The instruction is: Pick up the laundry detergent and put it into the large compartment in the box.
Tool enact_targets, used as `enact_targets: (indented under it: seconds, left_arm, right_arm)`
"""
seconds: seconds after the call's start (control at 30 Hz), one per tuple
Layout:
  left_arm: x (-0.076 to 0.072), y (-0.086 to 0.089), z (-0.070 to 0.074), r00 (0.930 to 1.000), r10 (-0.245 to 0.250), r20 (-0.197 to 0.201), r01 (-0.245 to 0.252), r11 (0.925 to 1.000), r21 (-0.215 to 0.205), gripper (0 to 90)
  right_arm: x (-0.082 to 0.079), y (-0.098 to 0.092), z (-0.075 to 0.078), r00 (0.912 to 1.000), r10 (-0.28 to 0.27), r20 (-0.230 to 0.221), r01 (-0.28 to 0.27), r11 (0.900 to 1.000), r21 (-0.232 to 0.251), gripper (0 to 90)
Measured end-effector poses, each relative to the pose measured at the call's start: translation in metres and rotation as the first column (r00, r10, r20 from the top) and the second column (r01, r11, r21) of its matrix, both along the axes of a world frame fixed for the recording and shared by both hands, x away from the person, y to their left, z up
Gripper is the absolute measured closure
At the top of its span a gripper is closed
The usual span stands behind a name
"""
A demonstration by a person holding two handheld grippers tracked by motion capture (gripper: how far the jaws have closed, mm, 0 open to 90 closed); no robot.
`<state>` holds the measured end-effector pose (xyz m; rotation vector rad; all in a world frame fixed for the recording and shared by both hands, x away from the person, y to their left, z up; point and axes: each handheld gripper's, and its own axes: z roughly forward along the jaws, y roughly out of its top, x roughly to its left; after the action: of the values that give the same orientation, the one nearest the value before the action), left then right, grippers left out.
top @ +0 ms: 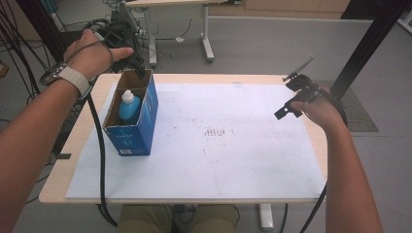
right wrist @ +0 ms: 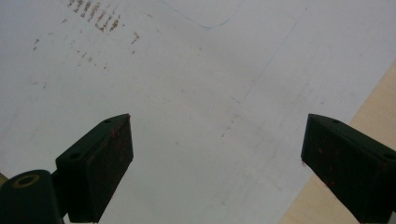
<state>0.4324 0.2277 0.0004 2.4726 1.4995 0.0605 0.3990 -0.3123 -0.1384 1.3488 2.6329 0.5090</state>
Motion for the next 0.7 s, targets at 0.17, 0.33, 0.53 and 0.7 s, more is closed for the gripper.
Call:
enact_targets:
  seconds: [0.17,0.33,0.53,0.7]
  left_arm:
    - [-0.005,-0.01,0.01,0.9955,-0.087,0.036,0.087,0.9962,-0.001,9.1]
    - [-0.008,-0.023,0.021,0.9758,-0.206,0.074,0.205,0.9786,0.014,9.1]
    - [-0.007,-0.038,0.027,0.939,-0.333,0.085,0.331,0.9428,0.043,8.5]
    - [-0.003,-0.05,0.028,0.9001,-0.427,0.086,0.423,0.904,0.059,5.5]
  right_arm:
    - [-0.001,-0.003,-0.001,0.9999,-0.011,-0.004,0.011,1.0,0.001,8.9]
    - [-0.001,-0.005,0.0,0.9999,-0.013,-0.001,0.013,1.0,0.004,8.9]
    - [0.0,-0.008,-0.001,0.9998,-0.02,-0.004,0.02,1.0,0.006,8.7]
    - [0.001,-0.01,-0.003,0.9998,-0.02,-0.007,0.02,1.0,0.012,8.6]
